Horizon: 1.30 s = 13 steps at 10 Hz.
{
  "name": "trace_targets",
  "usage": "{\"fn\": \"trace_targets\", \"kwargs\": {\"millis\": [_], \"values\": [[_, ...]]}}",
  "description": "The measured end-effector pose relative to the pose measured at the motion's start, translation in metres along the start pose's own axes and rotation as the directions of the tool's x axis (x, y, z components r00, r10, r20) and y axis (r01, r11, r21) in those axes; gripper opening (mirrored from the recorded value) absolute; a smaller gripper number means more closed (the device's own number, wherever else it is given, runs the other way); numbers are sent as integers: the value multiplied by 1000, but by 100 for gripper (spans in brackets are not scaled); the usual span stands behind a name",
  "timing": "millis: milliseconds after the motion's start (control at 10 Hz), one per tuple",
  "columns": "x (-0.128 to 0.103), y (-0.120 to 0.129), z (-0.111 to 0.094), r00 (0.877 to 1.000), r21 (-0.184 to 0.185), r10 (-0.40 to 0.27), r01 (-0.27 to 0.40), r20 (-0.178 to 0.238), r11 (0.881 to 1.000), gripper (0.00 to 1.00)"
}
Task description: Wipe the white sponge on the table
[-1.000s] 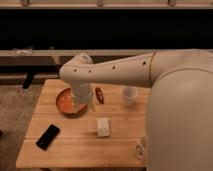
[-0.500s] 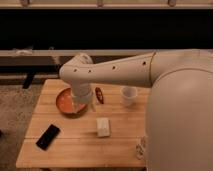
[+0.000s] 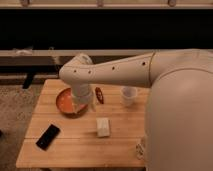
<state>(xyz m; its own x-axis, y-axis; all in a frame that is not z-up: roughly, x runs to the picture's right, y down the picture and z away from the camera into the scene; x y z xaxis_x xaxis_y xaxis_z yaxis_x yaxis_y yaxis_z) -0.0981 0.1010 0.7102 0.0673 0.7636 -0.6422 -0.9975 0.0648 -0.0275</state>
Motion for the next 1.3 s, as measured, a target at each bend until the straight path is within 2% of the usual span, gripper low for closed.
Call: {"fn": "trace_targets", "kwargs": {"millis": [100,200,300,500,600,700,800,1300], "values": [[-7,-6,14,1000,52,-4,4,3,999,65],[-10,-13,26,1000,62,-1,1,2,998,65],[-18,-32,48,1000,69,6,-7,13,998,65],[-25,-55,82,1000,46,2,-3,17,999,65],[-29,-69,92,1000,35,10,-11,18,999,65],[-30,-78,103,1000,7,17,-17,9,1000,65],[-29,-80,111,1000,-8,17,-17,-3,1000,65],[-14,-82,127,998,-59,20,-23,-63,998,65]]}}
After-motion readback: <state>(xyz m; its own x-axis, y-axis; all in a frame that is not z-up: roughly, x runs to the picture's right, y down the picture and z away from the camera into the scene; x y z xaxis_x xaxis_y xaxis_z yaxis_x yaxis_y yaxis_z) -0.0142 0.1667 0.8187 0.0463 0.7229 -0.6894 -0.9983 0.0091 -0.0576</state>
